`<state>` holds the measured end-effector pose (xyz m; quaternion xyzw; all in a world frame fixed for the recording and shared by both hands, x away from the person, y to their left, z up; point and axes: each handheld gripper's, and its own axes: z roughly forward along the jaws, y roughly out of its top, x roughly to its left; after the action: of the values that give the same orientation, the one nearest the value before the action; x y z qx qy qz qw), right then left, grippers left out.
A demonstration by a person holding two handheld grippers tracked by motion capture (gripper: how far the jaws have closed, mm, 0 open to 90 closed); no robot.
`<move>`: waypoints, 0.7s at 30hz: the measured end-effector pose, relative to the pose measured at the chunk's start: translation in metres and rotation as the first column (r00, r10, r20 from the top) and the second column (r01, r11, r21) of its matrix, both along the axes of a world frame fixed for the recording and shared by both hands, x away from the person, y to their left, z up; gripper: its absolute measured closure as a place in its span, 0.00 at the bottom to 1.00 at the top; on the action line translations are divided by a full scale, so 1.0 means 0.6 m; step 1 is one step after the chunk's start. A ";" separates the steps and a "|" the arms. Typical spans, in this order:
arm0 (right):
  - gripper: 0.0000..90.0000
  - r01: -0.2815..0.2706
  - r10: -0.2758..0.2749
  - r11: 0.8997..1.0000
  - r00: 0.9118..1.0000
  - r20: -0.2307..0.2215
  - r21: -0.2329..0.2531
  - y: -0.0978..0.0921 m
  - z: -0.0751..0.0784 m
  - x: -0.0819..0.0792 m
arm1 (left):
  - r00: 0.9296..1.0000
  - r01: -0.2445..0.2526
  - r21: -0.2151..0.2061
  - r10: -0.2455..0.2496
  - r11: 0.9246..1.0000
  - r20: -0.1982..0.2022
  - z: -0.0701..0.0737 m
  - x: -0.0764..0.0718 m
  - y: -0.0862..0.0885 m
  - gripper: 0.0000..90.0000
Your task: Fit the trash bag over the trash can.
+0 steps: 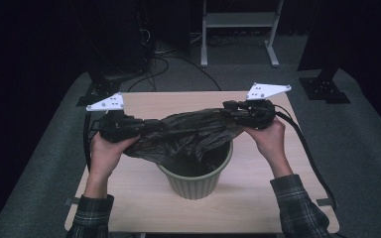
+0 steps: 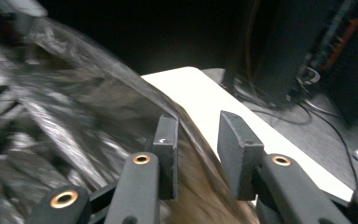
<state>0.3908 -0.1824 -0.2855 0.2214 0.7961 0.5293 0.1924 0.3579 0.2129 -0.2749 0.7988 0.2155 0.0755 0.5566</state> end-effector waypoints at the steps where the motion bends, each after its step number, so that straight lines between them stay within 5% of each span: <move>1: 0.77 0.019 -0.019 1.000 1.000 -0.003 0.004 -0.006 -0.002 0.005 | 1.000 -0.008 -0.007 0.008 1.000 -0.003 -0.002 0.003 0.003 1.00; 9: 0.74 0.080 -0.079 0.996 0.997 -0.024 0.048 -0.036 -0.012 0.020 | 0.996 -0.083 -0.010 0.083 0.997 -0.027 -0.017 0.029 0.025 1.00; 21: 0.67 0.003 -0.008 0.992 0.999 0.037 0.130 -0.060 0.023 -0.027 | 0.993 -0.106 0.009 0.106 0.994 -0.055 -0.032 0.051 0.007 1.00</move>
<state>0.3749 -0.2184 -0.2718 0.2256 0.7556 0.5836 0.1939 0.3886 0.2170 -0.2944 0.7896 0.2727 0.0837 0.5433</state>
